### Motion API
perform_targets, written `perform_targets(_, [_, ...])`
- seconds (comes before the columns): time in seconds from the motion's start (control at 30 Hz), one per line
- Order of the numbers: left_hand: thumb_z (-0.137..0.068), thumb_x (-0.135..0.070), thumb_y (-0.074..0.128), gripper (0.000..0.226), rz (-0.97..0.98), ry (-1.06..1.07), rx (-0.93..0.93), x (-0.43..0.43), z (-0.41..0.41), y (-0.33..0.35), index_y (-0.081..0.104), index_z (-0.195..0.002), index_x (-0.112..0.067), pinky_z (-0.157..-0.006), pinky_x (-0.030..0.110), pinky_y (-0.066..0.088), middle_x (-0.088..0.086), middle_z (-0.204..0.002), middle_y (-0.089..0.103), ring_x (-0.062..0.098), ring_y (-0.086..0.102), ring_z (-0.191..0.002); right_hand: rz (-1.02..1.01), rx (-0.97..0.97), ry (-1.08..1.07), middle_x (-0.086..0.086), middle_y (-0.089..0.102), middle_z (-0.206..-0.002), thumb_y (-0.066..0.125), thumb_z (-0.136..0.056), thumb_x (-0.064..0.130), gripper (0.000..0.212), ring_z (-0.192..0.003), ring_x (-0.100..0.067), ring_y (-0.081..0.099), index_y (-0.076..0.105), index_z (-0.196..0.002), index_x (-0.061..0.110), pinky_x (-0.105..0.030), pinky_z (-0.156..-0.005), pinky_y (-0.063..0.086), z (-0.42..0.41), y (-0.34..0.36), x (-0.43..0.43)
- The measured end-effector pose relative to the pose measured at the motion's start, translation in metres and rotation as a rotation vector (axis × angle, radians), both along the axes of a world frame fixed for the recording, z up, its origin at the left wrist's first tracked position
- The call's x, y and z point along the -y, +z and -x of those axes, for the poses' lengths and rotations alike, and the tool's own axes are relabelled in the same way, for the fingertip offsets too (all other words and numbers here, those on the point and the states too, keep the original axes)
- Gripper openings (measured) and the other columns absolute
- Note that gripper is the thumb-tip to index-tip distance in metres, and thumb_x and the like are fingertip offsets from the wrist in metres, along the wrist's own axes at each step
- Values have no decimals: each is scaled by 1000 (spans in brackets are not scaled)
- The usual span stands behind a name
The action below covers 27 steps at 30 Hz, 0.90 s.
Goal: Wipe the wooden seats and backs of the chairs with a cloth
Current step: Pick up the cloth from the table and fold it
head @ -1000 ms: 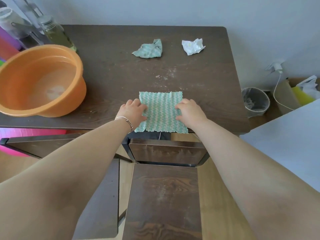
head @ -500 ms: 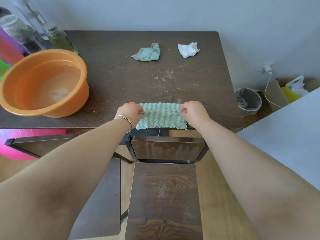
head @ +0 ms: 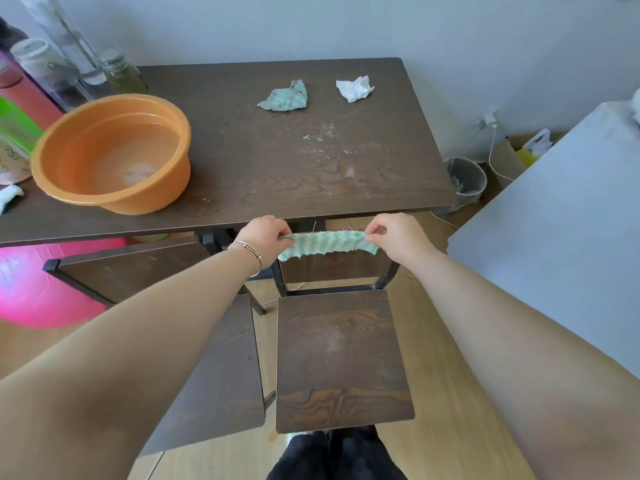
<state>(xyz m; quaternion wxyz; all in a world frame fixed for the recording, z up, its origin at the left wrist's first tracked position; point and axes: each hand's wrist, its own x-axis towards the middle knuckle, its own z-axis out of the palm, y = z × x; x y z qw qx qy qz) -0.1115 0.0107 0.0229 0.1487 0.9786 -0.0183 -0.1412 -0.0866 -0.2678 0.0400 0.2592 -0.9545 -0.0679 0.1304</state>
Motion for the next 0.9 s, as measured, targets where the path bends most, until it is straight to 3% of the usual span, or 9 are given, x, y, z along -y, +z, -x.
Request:
perform_targets(0.13, [-96,-36,55,21,29,-20,-33,4,42,-13,66,-106,-21,-81,34,51,-4,-99,56,17,53,-87,-17,-97,-5,6,67,-96,66,-92,26,11,-86,-9,61,72,-100,22,-15,-64,45,45,-12,8])
perform_targets(0.4, [-94,-38,56,19,36,25,-81,18,112,-34,67,-102,-24,-74,29,44,-8,-93,51,15,51,-83,-142,-247,-28,7,68,-98,64,-94,25,13,-91,-10,62,75,-102,23,-27,-80,52,102,-36,31])
perform_targets(0.67, [-91,-36,59,10,31,149,-161,48,176,-47,64,-91,-27,-73,31,48,-4,-92,62,21,59,-86,-147,-319,55,8,68,-94,63,-94,24,13,-88,-11,61,75,-100,24,-25,-71,45,145,-60,57])
perform_targets(0.9, [-89,-35,61,17,71,232,-256,88,228,-83,69,-96,-23,-76,32,50,-2,-92,63,22,59,-87,-178,-413,35,6,69,-97,64,-94,21,13,-91,-13,62,75,-101,21,-27,-78,48,178,-101,84])
